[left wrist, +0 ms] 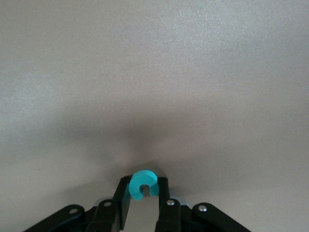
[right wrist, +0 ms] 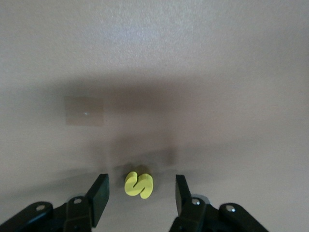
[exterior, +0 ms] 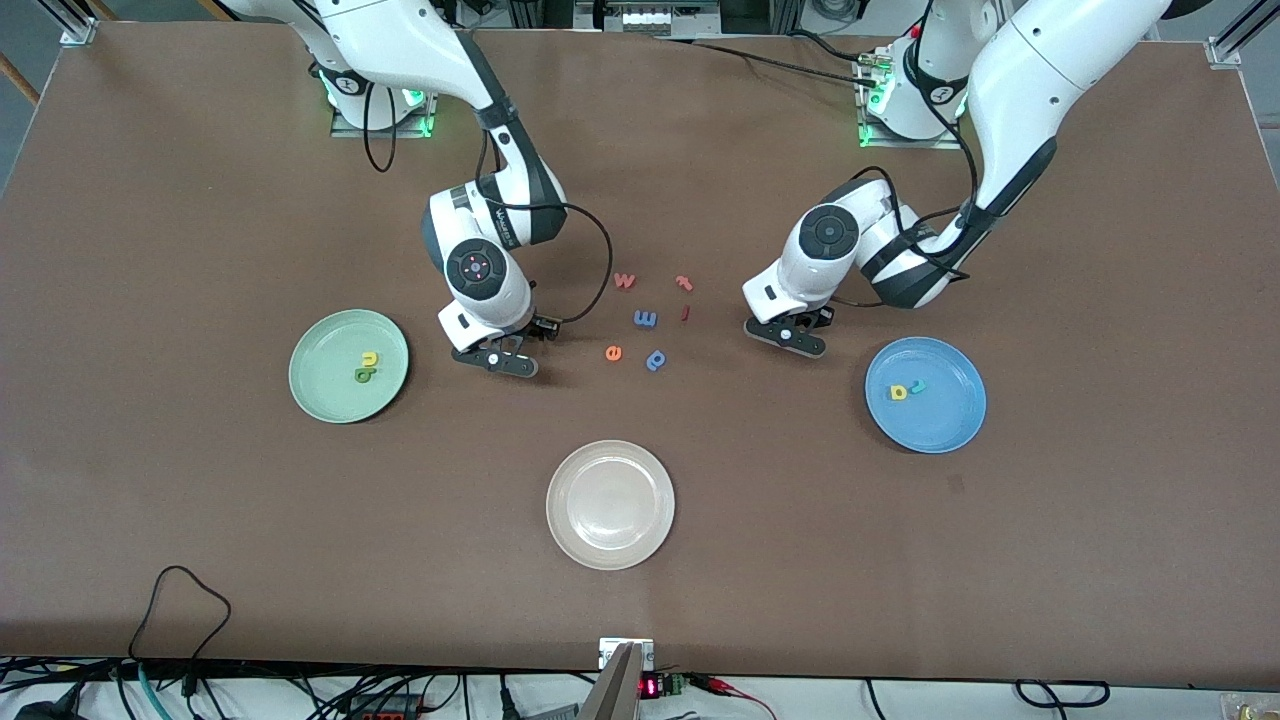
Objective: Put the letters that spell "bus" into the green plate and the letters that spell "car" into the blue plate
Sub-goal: 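Grasp the yellow s with the right gripper, the cyan c with the left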
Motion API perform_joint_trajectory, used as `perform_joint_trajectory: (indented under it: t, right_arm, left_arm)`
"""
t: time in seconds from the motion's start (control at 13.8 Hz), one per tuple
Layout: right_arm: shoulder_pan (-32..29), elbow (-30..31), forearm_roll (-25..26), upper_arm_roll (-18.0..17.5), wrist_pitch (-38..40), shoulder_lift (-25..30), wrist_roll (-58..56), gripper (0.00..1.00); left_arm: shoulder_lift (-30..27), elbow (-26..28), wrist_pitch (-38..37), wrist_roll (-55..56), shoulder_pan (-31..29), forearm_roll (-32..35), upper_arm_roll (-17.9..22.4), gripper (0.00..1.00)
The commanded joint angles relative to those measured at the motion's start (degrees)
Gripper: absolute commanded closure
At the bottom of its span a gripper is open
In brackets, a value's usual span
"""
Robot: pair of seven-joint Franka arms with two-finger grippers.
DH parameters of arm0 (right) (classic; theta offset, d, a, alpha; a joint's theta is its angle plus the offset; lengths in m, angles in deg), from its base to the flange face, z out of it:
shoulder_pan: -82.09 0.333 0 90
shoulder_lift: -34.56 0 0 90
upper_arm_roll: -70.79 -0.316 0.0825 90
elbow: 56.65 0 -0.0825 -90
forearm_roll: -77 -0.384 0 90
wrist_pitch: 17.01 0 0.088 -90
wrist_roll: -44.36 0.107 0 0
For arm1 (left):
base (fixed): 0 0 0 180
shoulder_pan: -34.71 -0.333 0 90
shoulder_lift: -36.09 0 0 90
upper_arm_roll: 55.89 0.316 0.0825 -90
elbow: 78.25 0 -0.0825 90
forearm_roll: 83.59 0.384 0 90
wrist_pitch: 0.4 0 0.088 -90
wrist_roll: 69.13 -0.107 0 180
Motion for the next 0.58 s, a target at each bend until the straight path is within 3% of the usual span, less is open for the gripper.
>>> perform_joint_trajectory:
  t: [0.0,0.29,0.51]
  right_arm:
    - [0.7,-0.8,-1.1,0.4,-0.2,-1.0,0.8,0.40]
    - [0.7,-0.8,-1.2,0.4,-0.3,-1.6,0.9,0.51]
    - [0.7,-0.8,-4.4,0.4,-1.3,-1.8,0.8,0.55]
  left_arm:
    - [-0.5,-2.2,-3.2,-0.2,-1.0,2.2,-0.1,0.90]
    - [-2.3,-13.1,-25.6,-5.9,-0.8,1.8,-2.3,0.89]
    - [-2.1,-17.4,-32.6,-15.6,-3.2,1.7,-2.0,0.88]
